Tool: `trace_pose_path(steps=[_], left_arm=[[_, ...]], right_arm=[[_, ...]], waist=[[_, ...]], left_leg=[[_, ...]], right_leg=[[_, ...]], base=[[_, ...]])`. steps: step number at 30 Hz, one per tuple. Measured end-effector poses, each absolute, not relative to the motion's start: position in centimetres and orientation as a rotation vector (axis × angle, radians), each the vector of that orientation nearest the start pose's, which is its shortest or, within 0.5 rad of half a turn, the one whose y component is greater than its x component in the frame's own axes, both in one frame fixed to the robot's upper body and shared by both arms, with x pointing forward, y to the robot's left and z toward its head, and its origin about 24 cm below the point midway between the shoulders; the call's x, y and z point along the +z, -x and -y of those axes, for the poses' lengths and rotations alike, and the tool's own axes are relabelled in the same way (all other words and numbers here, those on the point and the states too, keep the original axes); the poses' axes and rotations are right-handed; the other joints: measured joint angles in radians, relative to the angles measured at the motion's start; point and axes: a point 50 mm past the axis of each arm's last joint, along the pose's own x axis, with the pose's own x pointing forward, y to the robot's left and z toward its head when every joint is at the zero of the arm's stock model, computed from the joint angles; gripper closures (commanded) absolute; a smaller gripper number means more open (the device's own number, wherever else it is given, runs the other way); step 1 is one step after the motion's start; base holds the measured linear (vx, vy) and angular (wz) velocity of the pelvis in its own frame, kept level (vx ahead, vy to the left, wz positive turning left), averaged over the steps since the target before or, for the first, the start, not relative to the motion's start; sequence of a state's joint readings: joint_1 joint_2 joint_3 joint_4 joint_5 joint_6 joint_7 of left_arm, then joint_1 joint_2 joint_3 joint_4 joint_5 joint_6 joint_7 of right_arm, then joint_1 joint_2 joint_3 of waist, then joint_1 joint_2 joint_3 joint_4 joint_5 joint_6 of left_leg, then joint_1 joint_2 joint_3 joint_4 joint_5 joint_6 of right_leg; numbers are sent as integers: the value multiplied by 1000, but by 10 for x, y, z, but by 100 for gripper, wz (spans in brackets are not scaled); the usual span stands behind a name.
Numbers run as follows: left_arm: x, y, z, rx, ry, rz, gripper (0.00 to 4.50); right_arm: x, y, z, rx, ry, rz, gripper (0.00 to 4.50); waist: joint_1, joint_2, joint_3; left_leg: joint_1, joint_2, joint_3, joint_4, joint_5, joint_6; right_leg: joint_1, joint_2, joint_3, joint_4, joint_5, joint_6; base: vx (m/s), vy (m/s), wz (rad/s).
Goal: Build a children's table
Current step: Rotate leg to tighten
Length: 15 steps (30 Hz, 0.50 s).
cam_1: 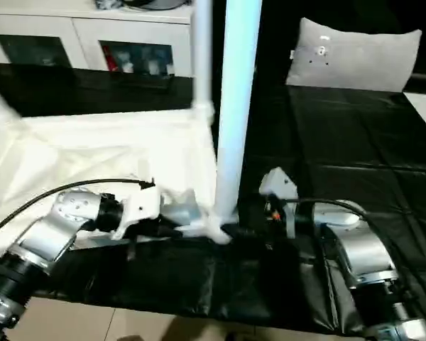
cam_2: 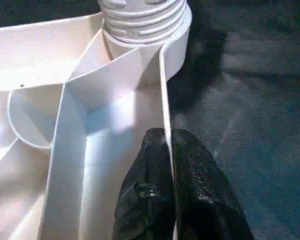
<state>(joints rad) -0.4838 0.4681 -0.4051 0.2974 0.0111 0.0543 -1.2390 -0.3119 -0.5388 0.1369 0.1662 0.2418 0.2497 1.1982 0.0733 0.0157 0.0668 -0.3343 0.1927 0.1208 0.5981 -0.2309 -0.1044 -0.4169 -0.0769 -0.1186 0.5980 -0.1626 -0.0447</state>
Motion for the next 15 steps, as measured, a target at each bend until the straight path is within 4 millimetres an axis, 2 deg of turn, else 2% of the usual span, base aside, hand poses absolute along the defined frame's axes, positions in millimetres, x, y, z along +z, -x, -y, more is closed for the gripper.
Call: trace_pose_path(steps=[3, 7, 15], left_arm=[[63, -287, -121, -1549, -613, -345, 450], [63, -287, -120, -1573, -619, -345, 450], [63, -287, -120, -1587, -621, -336, 450]], right_arm=[[71, -273, 176, 1286, 216, -337, 8], [70, -272, 174, 1308, 217, -334, 33], [66, -270, 166, 1342, 180, -354, 109]], waist=[[4, -1, 0], [7, -1, 1], [11, -2, 1]], left_leg=[[0, 0, 0, 0, 0, 0], [0, 0, 0, 0, 0, 0], [0, 0, 0, -1, 0, 0]], right_leg=[[0, 0, 0, 0, -1, 1], [0, 0, 0, 0, -1, 2], [-1, 0, 0, 0, -1, 1]], base=[[0, 0, 0], [0, 0, 0], [0, 0, 0]])
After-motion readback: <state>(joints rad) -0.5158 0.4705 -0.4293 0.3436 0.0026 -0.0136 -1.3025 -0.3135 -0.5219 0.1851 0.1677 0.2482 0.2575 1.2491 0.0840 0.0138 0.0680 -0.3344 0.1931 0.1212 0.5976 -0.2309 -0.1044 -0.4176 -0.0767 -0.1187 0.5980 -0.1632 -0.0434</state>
